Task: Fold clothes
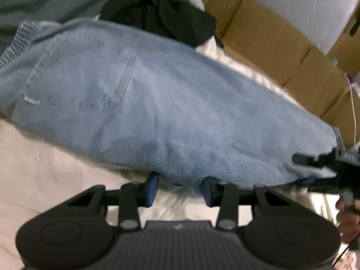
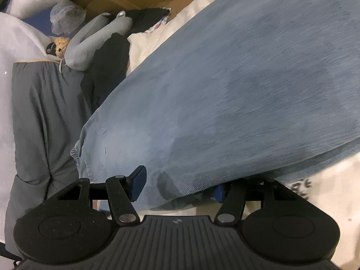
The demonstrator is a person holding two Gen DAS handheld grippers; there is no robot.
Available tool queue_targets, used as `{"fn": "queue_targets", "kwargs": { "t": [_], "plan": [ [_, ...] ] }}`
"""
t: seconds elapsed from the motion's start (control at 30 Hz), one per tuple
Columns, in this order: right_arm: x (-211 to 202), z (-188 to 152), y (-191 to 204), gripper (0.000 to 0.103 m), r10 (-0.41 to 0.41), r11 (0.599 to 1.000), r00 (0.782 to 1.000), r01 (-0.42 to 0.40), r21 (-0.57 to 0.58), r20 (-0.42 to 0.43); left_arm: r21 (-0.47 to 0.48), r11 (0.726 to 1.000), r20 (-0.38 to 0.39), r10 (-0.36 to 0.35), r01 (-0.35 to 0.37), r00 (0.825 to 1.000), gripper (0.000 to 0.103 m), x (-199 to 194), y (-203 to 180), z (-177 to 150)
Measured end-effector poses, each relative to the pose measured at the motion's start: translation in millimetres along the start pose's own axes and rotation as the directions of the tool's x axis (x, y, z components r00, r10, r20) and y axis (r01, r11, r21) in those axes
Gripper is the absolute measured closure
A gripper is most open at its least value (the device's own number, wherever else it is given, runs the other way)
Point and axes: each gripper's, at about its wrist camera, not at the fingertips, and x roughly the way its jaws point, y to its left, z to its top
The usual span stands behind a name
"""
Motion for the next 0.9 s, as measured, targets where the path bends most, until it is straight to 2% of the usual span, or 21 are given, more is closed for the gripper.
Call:
{"fn": "queue_targets", "kwargs": {
  "t": [0.2, 0.5, 0.8, 0.9],
  "plan": [
    [23.1, -5.3, 16.0, 0.039, 0.030, 0.999, 0.999, -0.031, -0.016, -0.045, -0.034, 0.999, 0.020, -0.009, 0.010, 1.000, 0.060, -5.5, 1.4, 6.5],
    [60.9, -19.4, 39.1, 0.039, 0.076, 0.996, 0.989, -0.080, -0.026, -0.126, -0.028, 0.999, -0.018, 0.022, -0.022, 1.000, 0.053, 12.6, -0.5, -17.8],
    [56.1, -13.9, 39.2, 0.040, 0.110, 0.994, 0.989, -0.109, 0.019, -0.096, 0.019, 0.999, -0.018, 0.028, -0.028, 0.999, 0.050, 23.4, -0.8, -34.0],
    [54.2, -13.8, 39.8, 0.040, 0.120, 0.993, 0.988, -0.118, 0.026, -0.093, -0.004, 0.999, -0.009, 0.036, -0.036, 0.999, 0.050, 29.2, 0.6, -33.1]
  ]
}}
